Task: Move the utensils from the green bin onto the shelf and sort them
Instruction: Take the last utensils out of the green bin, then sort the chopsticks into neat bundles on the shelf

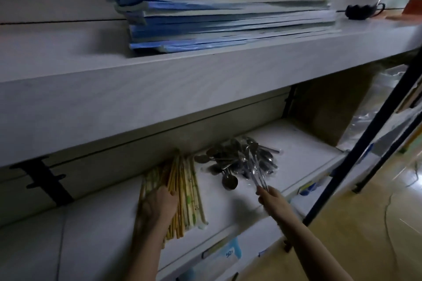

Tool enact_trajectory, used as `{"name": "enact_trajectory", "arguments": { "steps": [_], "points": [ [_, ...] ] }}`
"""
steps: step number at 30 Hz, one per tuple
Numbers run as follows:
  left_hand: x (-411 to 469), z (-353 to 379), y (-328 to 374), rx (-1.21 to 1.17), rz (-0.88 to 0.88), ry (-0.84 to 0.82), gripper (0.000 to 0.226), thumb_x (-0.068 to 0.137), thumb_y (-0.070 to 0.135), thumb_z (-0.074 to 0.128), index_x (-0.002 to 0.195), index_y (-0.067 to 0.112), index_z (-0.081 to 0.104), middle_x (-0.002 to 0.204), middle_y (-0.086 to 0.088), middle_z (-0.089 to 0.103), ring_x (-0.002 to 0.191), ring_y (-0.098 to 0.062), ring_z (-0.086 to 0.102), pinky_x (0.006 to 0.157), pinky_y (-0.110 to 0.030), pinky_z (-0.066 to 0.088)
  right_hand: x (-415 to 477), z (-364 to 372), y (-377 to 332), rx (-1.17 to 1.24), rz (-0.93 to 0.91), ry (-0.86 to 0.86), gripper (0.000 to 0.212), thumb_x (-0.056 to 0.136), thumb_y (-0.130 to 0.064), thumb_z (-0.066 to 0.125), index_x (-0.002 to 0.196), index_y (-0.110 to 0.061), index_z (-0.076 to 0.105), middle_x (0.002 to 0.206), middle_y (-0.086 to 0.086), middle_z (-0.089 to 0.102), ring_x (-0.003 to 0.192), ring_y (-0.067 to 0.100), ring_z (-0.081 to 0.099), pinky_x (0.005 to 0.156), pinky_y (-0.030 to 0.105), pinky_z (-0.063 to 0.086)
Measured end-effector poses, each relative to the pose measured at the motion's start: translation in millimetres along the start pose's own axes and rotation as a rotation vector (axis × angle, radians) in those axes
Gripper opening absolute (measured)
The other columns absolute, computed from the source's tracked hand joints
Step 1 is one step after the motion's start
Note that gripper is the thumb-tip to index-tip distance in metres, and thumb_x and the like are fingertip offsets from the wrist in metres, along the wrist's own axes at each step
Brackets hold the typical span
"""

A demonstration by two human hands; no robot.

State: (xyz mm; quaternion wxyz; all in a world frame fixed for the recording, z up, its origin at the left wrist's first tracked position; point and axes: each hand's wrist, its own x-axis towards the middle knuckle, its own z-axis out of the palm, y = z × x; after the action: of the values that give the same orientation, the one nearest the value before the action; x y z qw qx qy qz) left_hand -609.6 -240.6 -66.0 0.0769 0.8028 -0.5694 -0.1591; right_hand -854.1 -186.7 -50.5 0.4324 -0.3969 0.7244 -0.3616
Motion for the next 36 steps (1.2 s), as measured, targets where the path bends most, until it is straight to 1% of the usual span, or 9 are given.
{"name": "enact_trajectory", "arguments": {
  "steps": [2,7,12,17,20,23,29,33,36],
  "points": [
    [2,2,6,0.078,0.008,0.026,0.027,0.096,0.031,0.038,0.08,0.016,0.053,0.079,-0.001,0.05,0.072,-0.016,0.047,0.063,-0.028,0.035,25,-9,-5,-0.122,-0.044,0.028,0.023,0.099,-0.027,0.04,0.082,-0.019,0.054,0.084,0.004,0.056,0.078,0.018,0.051,0.076,0.034,0.042],
    [7,12,13,0.157,-0.068,0.015,0.033,0.093,0.04,0.042,0.099,0.013,0.061,0.091,-0.002,0.058,0.079,-0.018,0.055,0.068,-0.027,0.041,89,-31,-30,-0.517,-0.223,0.009,0.036,0.099,-0.028,0.036,0.117,-0.004,0.056,0.118,0.021,0.06,0.108,0.035,0.056,0.093,0.04,0.043],
    [8,17,23,0.072,-0.117,0.097,0.048,0.089,0.044,0.05,0.121,0.009,0.05,0.116,-0.012,0.059,0.098,-0.027,0.061,0.076,-0.03,0.047,147,-35,-59,-0.711,-0.33,-0.053,0.04,0.098,-0.038,0.036,0.119,-0.008,0.054,0.113,0.018,0.064,0.102,0.036,0.061,0.086,0.041,0.05],
    [3,16,40,-0.07,-0.07,0.15,0.017,0.09,0.03,0.053,0.095,0.015,0.06,0.088,-0.005,0.068,0.076,-0.019,0.062,0.059,-0.025,0.037,193,-27,-70,-0.96,-0.395,-0.125,0.034,0.094,-0.026,0.043,0.117,-0.005,0.057,0.121,0.016,0.061,0.112,0.031,0.056,0.091,0.035,0.046],
    [2,22,46,-0.16,-0.081,0.167,0.012,0.089,0.025,0.056,0.084,0.016,0.062,0.076,-0.004,0.068,0.069,-0.019,0.061,0.059,-0.026,0.042,206,-30,-72,-1.039,-0.491,-0.151,0.046,0.092,-0.037,0.05,0.129,-0.01,0.049,0.133,0.012,0.051,0.123,0.029,0.046,0.098,0.034,0.041],
    [-1,29,51,-0.261,-0.092,0.179,0.026,0.086,0.018,0.059,0.064,0.028,0.049,0.067,-0.004,0.064,0.064,-0.02,0.06,0.057,-0.028,0.043,204,-39,-74,-1.022,-0.66,-0.165,0.053,0.089,-0.036,0.057,0.135,-0.015,0.043,0.137,0.008,0.048,0.126,0.028,0.043,0.1,0.032,0.04],
    [-16,40,47,-0.331,-0.144,0.296,0.028,0.084,0.025,0.058,0.058,0.029,0.047,0.063,-0.004,0.066,0.063,-0.025,0.064,0.057,-0.037,0.051,166,-29,-74,-0.648,-0.818,-0.349,0.021,0.088,-0.023,0.057,0.108,-0.019,0.064,0.108,0.003,0.067,0.096,0.021,0.063,0.078,0.029,0.048],
    [-28,33,38,-0.282,-0.208,0.406,0.007,0.083,0.013,0.062,0.079,0.018,0.066,0.081,-0.01,0.07,0.079,-0.028,0.066,0.066,-0.033,0.05,134,4,-66,-0.614,-0.755,-0.588,0.018,0.091,-0.025,0.055,0.104,-0.02,0.067,0.104,0.001,0.07,0.096,0.019,0.065,0.083,0.029,0.05],
    [-33,29,25,-0.233,-0.264,0.394,0.016,0.086,0.019,0.059,0.099,0.013,0.066,0.095,-0.01,0.071,0.091,-0.026,0.066,0.072,-0.031,0.048,118,27,-57,-0.622,-0.732,-0.676,0.02,0.092,-0.023,0.052,0.1,-0.017,0.069,0.099,0.005,0.069,0.094,0.019,0.065,0.083,0.028,0.048]
  ]
}}
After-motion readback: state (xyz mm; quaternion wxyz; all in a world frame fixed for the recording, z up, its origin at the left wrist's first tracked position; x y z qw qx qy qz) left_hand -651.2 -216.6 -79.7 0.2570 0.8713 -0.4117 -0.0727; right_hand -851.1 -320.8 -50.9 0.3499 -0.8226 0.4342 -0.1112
